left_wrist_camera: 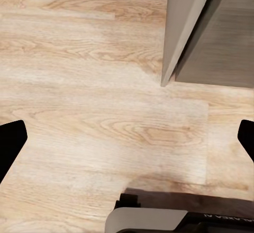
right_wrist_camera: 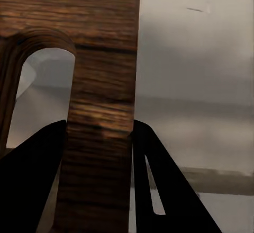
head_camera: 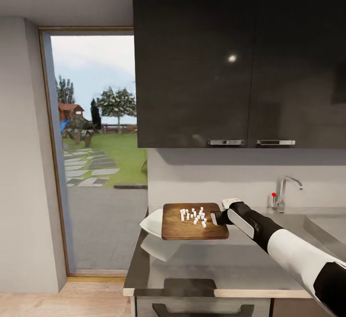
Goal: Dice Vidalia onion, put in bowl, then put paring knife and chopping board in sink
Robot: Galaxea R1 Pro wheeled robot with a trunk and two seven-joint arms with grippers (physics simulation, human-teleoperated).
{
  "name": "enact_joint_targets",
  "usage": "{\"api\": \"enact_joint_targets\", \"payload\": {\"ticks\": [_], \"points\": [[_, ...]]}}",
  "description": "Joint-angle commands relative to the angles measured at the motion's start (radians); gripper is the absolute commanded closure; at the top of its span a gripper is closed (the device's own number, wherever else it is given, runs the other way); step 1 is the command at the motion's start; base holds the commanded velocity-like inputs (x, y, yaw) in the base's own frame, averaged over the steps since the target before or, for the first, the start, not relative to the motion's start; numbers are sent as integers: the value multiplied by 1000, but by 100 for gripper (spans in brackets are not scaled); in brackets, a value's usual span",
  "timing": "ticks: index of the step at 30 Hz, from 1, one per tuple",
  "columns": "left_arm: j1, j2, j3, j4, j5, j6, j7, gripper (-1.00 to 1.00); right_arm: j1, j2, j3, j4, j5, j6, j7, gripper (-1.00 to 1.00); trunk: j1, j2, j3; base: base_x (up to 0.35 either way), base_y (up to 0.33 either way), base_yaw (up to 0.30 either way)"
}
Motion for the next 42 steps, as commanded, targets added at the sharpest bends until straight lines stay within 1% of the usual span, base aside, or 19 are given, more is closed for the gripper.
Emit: {"api": "enact_joint_targets", "payload": {"ticks": [1,19,21,23,26,37,42], "points": [[-2,0,-3,5,8,-7,1,-100,-1,-1,7,-1,-10,0,-9,100,0,-1,-1,5,4,0],[-2,2,-2,5,8,-6,1,-100,-1,-3,6,5,-9,1,-9,100,0,-1,-1,0,0,0],[0,5,-3,2,8,-6,-2,-100,-10,8,7,17,-10,4,-8,100,0,-1,-1,0,0,0],[0,5,-4,2,8,-6,-2,-100,-10,20,7,28,-11,5,-9,100,0,-1,-1,0,0,0],[0,12,-4,1,8,-5,-2,-100,-10,36,9,44,-13,9,-9,100,0,-1,-1,0,0,0],[0,15,-4,2,8,-3,-1,-100,-10,37,9,67,-14,12,-10,100,0,-1,-1,0,0,0],[0,15,-4,1,8,-3,-1,-100,-9,37,9,74,-14,39,-11,100,0,-1,-1,6,9,0]]}}
